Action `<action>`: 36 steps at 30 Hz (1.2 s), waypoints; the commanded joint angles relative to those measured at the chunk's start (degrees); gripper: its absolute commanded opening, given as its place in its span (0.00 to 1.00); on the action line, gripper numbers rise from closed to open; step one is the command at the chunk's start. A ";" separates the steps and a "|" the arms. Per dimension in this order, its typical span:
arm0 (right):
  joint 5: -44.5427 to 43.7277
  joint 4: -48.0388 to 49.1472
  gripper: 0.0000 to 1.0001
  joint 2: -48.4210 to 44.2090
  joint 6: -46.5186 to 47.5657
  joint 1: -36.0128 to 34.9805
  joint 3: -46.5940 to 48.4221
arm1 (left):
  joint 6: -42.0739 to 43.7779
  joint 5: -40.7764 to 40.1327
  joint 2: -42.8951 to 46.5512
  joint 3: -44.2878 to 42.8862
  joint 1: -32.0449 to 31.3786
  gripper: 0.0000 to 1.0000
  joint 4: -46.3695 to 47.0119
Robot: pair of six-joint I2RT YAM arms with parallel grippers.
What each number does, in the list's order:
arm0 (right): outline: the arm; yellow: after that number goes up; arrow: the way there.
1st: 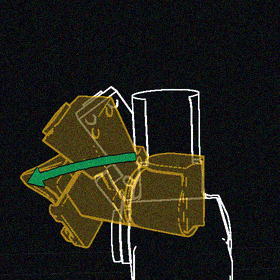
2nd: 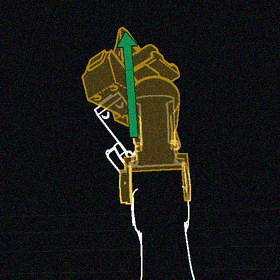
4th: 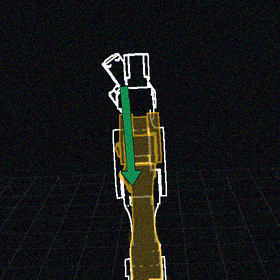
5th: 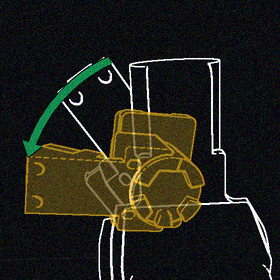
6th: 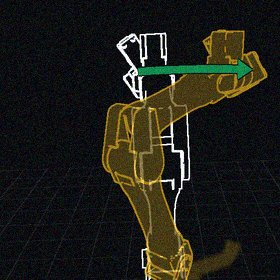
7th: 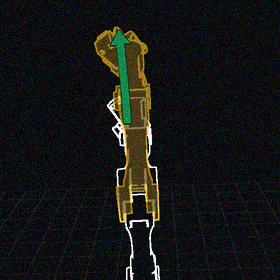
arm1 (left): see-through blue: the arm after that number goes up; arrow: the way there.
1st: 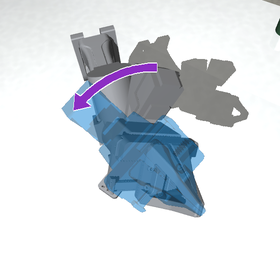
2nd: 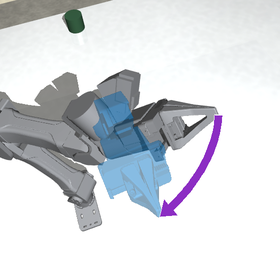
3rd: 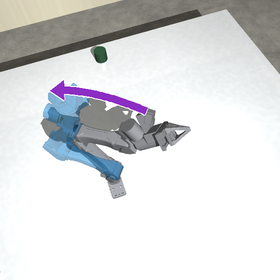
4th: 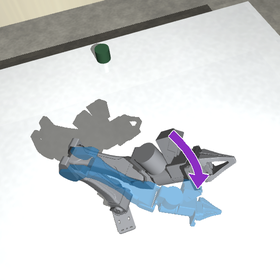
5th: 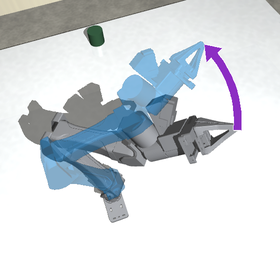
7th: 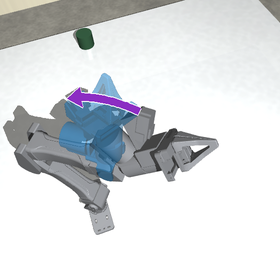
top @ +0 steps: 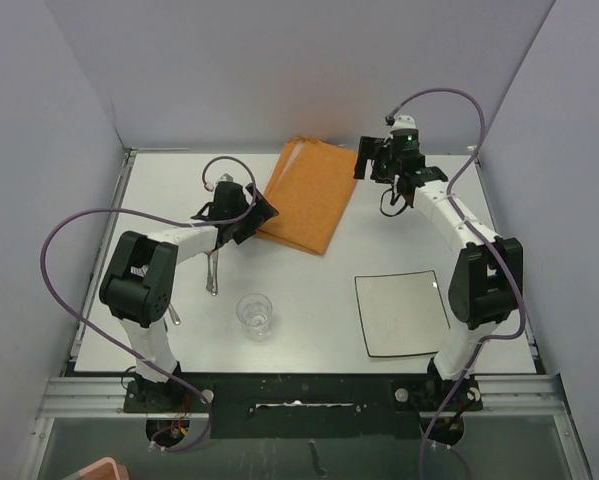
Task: Set the dinner table for one person
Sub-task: Flatten out the napkin at the center of the board.
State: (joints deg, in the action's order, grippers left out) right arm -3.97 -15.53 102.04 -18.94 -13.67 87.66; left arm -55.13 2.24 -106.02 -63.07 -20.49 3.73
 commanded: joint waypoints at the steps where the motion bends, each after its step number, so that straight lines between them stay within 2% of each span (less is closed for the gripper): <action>1: 5.58 2.49 0.98 1.25 -1.88 -0.32 2.61 | -0.02 0.05 -1.92 -3.98 -0.31 0.91 3.28; 5: 10.11 2.44 0.99 5.99 -2.20 0.04 5.49 | 0.46 -0.52 -2.29 -5.75 -0.76 0.91 2.30; 7: 13.06 1.72 0.75 8.93 -3.18 0.50 7.91 | 1.22 -1.53 -2.21 -7.05 -1.23 0.91 0.64; 8: 13.96 0.51 0.60 10.55 -3.38 0.57 9.84 | 2.40 -1.88 -1.96 -7.80 -1.53 0.91 0.16; 9: 14.62 -0.81 0.17 12.00 -3.40 0.51 11.37 | 4.10 -2.61 -1.60 -8.94 -2.17 0.90 -0.86; 10: 14.96 -1.37 0.03 13.14 -3.49 0.45 12.82 | 6.30 -3.78 -1.30 -10.70 -2.58 0.89 -2.65; 11: 15.28 -1.71 0.00 13.97 -3.41 0.29 13.73 | 8.91 -5.27 -1.00 -12.53 -3.39 0.85 -4.47; 14: 16.13 -1.30 0.00 15.88 -3.05 0.12 15.16 | 14.23 -8.28 0.09 -16.58 -4.44 0.72 -8.01; 17: 16.73 -2.22 0.00 19.59 -3.12 0.09 17.50 | 16.02 -9.70 1.56 -18.31 -4.75 0.59 -9.17; 19: 17.87 -1.83 0.00 22.00 -3.23 -0.07 18.21 | 17.03 -10.77 2.59 -19.08 -5.13 0.55 -9.83; 27: 20.13 -2.18 0.00 30.43 -3.74 -1.62 23.26 | 21.90 -15.59 5.42 -19.68 -6.94 0.54 -12.59; 36: 20.77 -2.68 0.00 37.21 -5.27 -2.29 27.92 | 24.14 -16.11 9.08 -18.79 -7.28 0.60 -13.35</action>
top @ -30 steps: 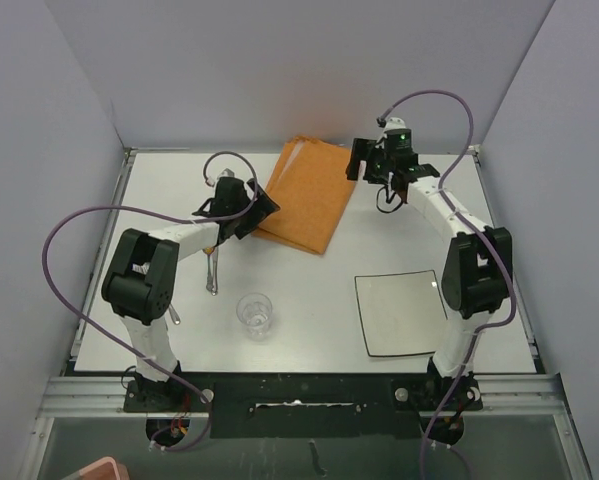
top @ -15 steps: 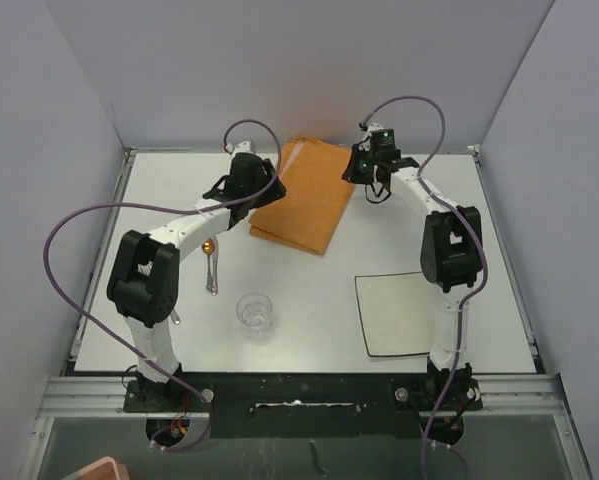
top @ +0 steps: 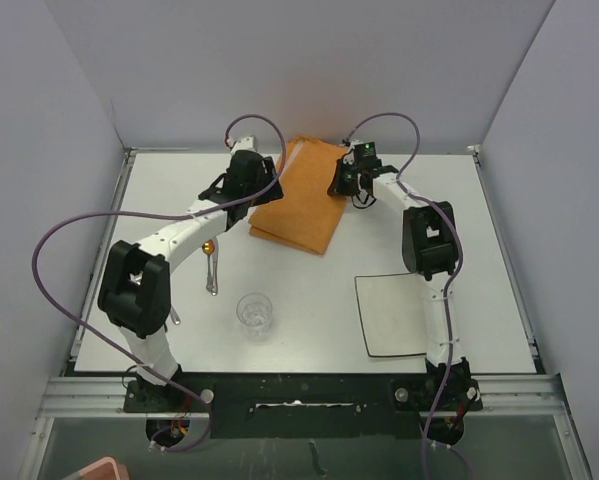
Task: Set the dinner table for one person
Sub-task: Flatten out the napkin at the center of the board.
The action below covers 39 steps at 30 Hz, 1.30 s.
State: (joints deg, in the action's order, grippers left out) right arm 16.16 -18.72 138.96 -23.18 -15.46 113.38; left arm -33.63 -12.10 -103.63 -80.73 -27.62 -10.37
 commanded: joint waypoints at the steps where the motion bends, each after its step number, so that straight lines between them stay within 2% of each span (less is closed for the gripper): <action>1: -0.15 -0.03 0.00 0.04 -1.33 -0.53 0.79 | 3.21 -2.03 7.03 -1.46 -0.08 0.60 0.37; 11: -11.48 -1.59 0.00 -12.04 -1.36 -4.95 -21.20 | 2.69 -0.89 9.19 -7.16 3.12 0.65 -4.07; 14: -12.17 -1.64 0.00 -14.19 -3.77 -7.53 -23.02 | 1.79 -0.13 9.69 -7.13 3.27 0.65 -4.33; 24: -7.45 -0.37 0.00 -10.08 -12.07 -19.46 -17.30 | 0.92 0.58 11.54 -4.86 3.29 0.65 -4.31; 27: -5.73 0.04 0.00 -7.08 -14.34 -19.79 -13.71 | 0.72 0.33 12.55 -3.77 3.27 0.65 -4.69; 33: -8.04 -1.77 0.00 -3.22 -14.92 -17.92 -6.84 | 1.62 -0.67 15.32 -1.30 3.27 0.66 -5.35; 39: -10.23 -0.34 0.00 -4.00 -16.06 -14.36 -8.71 | 2.22 -1.51 17.29 0.66 3.45 0.66 -5.60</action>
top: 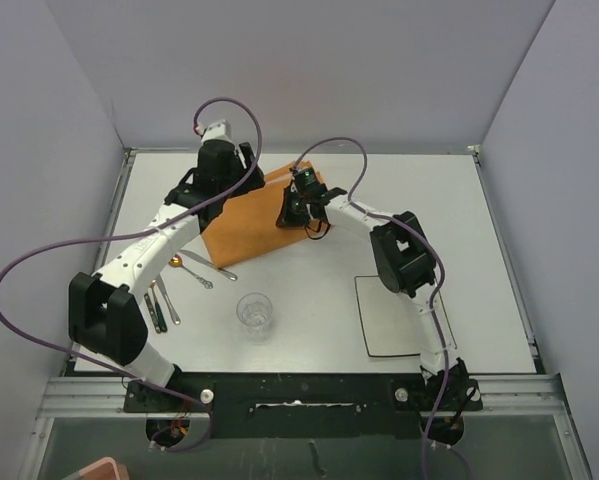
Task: Set the dinner table for one person
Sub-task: Flatten out the napkin at the center of the board.
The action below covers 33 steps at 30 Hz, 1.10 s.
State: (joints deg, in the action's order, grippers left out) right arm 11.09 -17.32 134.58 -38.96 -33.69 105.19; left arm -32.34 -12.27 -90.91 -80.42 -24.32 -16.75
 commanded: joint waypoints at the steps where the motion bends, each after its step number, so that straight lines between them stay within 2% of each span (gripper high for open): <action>1: -5.62 -1.59 0.00 -0.18 -0.04 4.76 -1.11 | 1.02 -1.39 4.77 0.60 0.15 0.67 0.76; 5: -5.54 1.56 0.00 -3.59 1.34 8.53 -4.64 | 1.00 -1.64 4.98 2.38 0.23 0.68 0.93; 10: -1.92 0.91 0.00 -5.91 13.03 8.08 0.67 | -1.49 -1.73 4.52 8.41 0.23 0.71 2.42; 18: -2.88 2.36 0.00 -11.99 16.82 8.74 -1.97 | -8.90 -0.05 -3.52 11.54 0.23 0.69 2.99; 21: -2.94 2.31 0.00 -12.94 16.85 8.79 -2.80 | -12.82 1.10 -8.39 9.77 0.30 0.67 2.30; 24: -4.05 2.90 0.00 -14.81 16.87 8.81 -3.91 | -19.11 -0.21 -12.69 7.34 1.26 0.59 -0.72; 26: -4.55 3.22 0.00 -16.41 17.05 9.30 -4.53 | -23.69 0.20 -13.89 8.01 2.79 0.36 -0.55; 28: -4.80 3.29 0.00 -17.90 17.16 10.21 -5.27 | -26.34 1.57 -14.90 8.95 3.80 0.08 1.08; 29: -4.89 3.38 0.00 -18.80 17.16 10.99 -5.86 | -27.28 1.75 -15.76 8.75 4.09 0.00 0.95; 33: -4.82 3.89 0.00 -20.00 16.68 13.97 -7.89 | -28.06 2.76 -20.01 6.14 4.58 0.00 -0.40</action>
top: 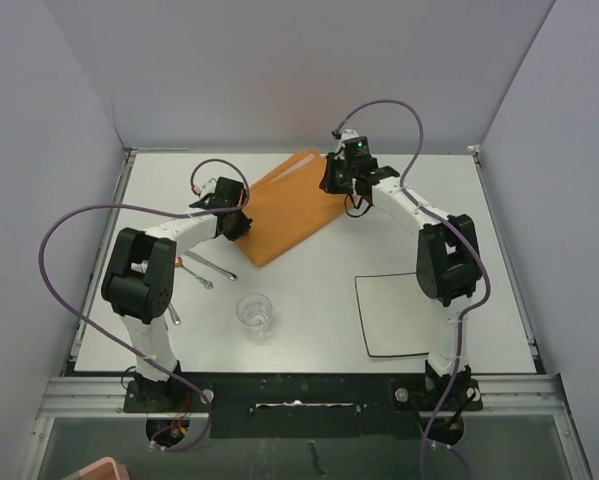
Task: Set the dinner table for one person
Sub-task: Flatten out the napkin at the center of the board.
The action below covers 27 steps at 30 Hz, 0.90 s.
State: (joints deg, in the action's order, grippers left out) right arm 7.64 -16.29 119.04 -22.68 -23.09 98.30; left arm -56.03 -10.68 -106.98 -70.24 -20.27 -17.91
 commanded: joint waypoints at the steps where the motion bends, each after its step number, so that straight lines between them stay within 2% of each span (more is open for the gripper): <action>1: -1.15 2.36 0.00 -3.94 0.44 4.00 -0.74 | -4.50 1.60 -4.83 -4.59 0.58 0.00 0.65; 9: 0.50 -2.22 0.00 7.04 0.24 7.88 7.32 | -4.35 1.79 -10.24 -10.29 0.10 0.00 -0.88; 14: 1.59 -3.44 0.00 12.98 -0.87 7.68 12.99 | -3.75 1.48 -11.51 -12.03 -0.53 0.00 -1.38; 18: 2.30 -3.94 0.00 16.71 -1.93 7.07 14.09 | -3.44 1.38 -12.23 -12.62 -0.73 0.00 -1.81; 22: 0.81 -5.12 0.00 16.26 -3.04 6.34 9.39 | -1.54 1.22 -12.91 -13.83 -0.67 0.00 -2.93; 27: -7.08 -3.31 0.00 7.63 -5.48 5.96 -5.82 | 1.59 0.49 -13.35 -15.89 -0.47 0.00 -4.03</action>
State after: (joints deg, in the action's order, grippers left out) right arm 6.66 -15.46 133.12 -25.78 -15.84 102.96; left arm -57.47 -9.21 -118.19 -82.89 -20.67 -21.02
